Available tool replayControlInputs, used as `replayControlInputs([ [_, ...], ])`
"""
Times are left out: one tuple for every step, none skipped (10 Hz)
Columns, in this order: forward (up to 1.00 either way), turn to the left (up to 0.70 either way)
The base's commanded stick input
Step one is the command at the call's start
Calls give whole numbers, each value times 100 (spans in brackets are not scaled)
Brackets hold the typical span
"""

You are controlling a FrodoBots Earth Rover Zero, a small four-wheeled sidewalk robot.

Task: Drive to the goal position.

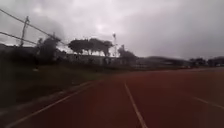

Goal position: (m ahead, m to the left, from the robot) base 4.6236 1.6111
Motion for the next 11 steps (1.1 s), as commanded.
replayControlInputs([
  [50,0],
  [50,0],
  [50,0],
  [50,0],
  [50,0],
  [50,0],
  [50,0],
  [50,0],
  [50,0],
  [50,0],
  [50,0],
])
